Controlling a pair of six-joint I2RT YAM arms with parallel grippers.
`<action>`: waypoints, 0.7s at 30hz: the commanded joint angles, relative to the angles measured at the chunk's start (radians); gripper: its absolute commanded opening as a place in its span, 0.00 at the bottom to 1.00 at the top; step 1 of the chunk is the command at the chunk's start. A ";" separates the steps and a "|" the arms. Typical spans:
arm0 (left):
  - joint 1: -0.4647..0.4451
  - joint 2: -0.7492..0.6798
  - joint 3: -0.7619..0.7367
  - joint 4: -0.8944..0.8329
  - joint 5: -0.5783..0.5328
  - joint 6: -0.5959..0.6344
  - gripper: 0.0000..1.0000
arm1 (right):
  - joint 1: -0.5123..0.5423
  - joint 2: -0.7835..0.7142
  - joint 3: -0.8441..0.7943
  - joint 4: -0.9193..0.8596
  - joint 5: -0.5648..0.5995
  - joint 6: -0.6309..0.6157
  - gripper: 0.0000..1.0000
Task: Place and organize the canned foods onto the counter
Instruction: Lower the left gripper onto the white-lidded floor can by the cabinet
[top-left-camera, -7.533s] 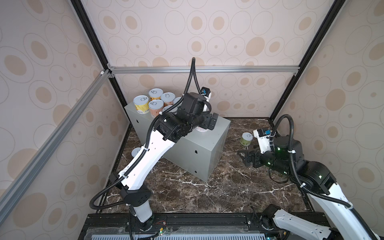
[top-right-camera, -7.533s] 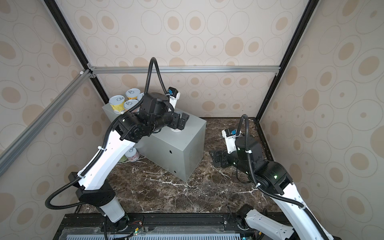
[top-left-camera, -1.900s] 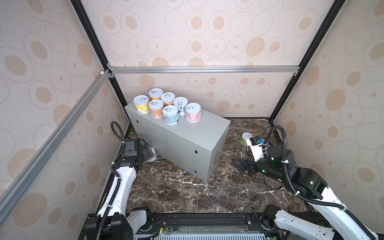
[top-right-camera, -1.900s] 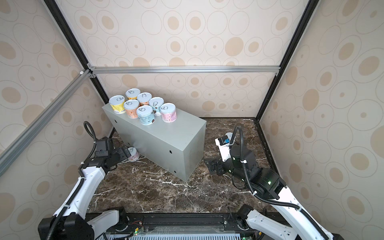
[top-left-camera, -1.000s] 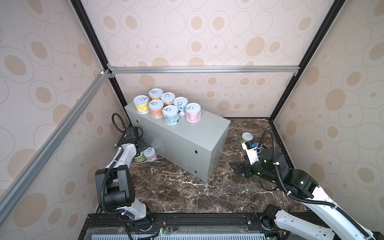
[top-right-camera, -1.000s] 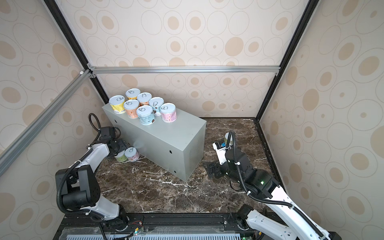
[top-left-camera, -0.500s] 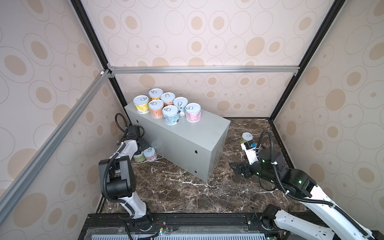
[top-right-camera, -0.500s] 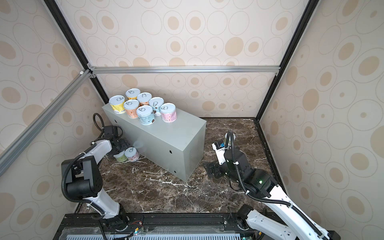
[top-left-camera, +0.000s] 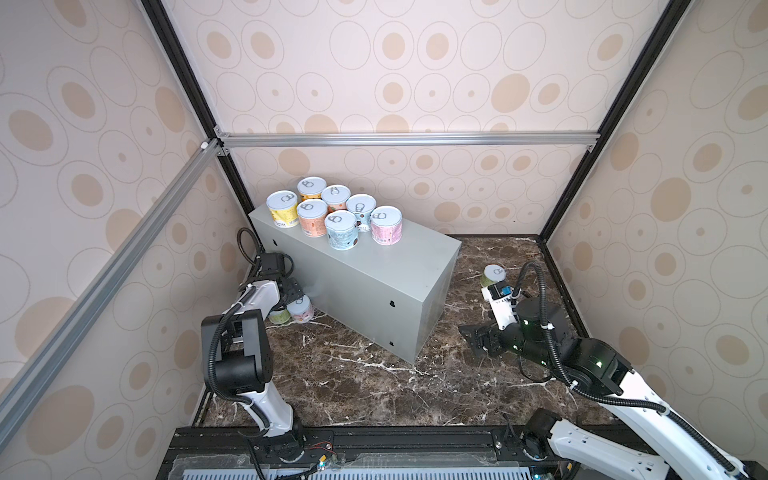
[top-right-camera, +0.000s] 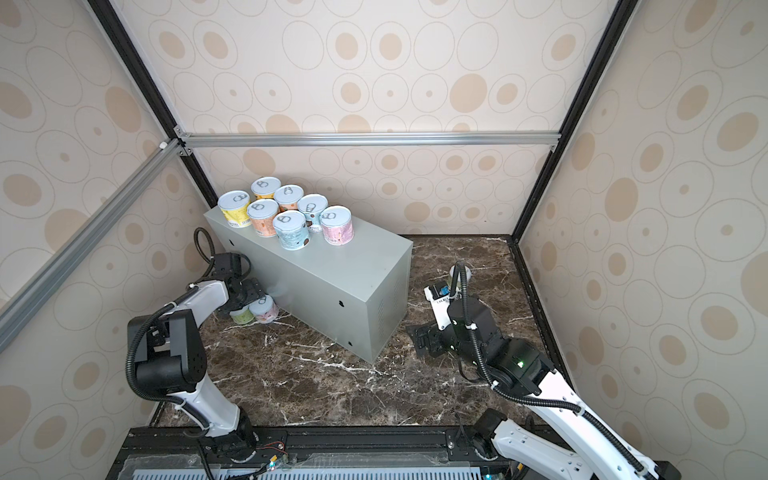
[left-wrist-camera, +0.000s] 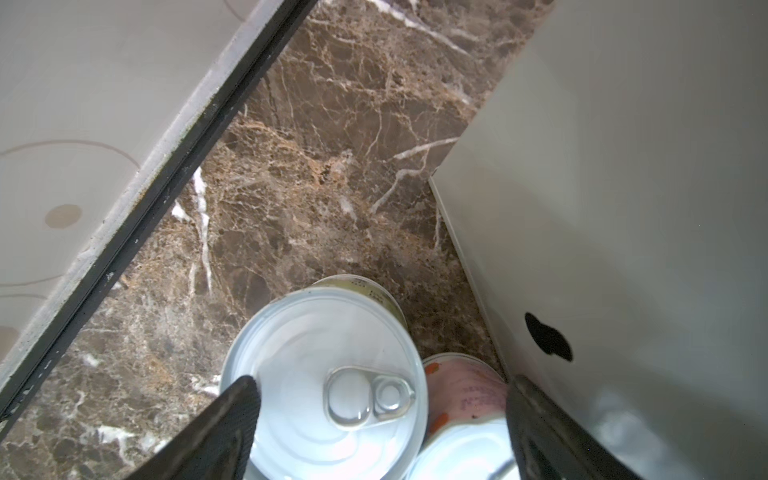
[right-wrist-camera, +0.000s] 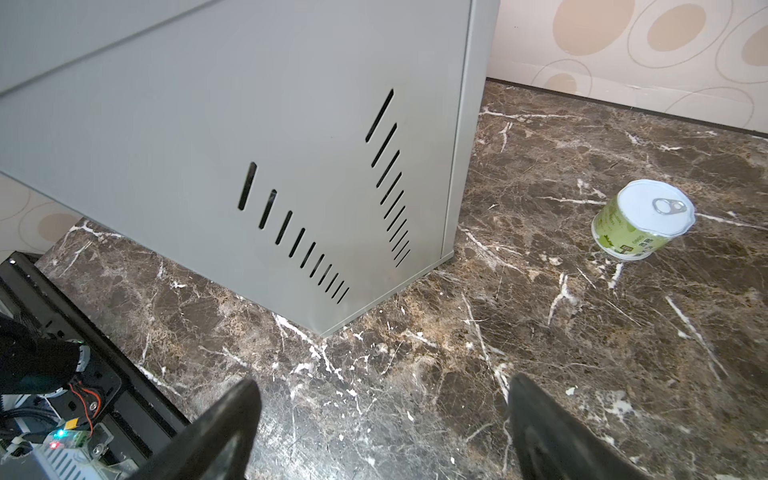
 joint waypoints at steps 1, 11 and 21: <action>-0.017 -0.023 -0.035 -0.006 -0.003 0.011 0.92 | 0.003 -0.013 -0.008 0.010 0.004 -0.010 0.95; -0.038 -0.085 -0.130 0.018 0.003 -0.003 0.90 | 0.003 -0.027 -0.012 0.011 -0.004 -0.011 0.95; -0.077 -0.200 -0.258 0.037 0.009 -0.030 0.88 | 0.002 -0.054 -0.021 0.012 -0.007 -0.007 0.95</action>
